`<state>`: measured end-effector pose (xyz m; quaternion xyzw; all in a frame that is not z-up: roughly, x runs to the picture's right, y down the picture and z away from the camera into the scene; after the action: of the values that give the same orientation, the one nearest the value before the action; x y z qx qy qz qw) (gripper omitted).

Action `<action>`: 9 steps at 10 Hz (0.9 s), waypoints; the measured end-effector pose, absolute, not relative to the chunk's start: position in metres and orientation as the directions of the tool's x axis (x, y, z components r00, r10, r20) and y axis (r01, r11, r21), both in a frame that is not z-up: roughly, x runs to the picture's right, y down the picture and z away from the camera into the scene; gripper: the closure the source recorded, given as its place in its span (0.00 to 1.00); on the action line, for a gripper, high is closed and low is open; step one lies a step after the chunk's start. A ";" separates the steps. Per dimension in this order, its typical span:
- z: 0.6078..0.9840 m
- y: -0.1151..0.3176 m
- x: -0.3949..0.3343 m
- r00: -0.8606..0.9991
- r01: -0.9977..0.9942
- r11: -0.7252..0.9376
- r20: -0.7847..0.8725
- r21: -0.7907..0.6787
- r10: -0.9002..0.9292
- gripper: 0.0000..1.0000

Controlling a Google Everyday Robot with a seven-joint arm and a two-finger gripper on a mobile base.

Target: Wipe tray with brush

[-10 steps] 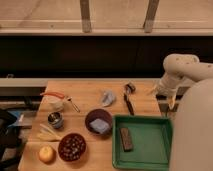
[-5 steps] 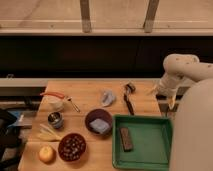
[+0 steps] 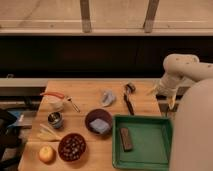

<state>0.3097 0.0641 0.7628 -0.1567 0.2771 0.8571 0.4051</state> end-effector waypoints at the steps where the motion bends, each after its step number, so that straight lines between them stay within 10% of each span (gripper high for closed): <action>1: 0.763 0.064 0.310 -0.623 -0.781 -0.518 -0.493 0.348 0.608 0.20; 9: 0.762 0.061 0.309 -0.610 -0.792 -0.508 -0.480 0.338 0.631 0.20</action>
<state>0.3088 0.0609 0.7616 -0.1492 0.2700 0.8555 0.4158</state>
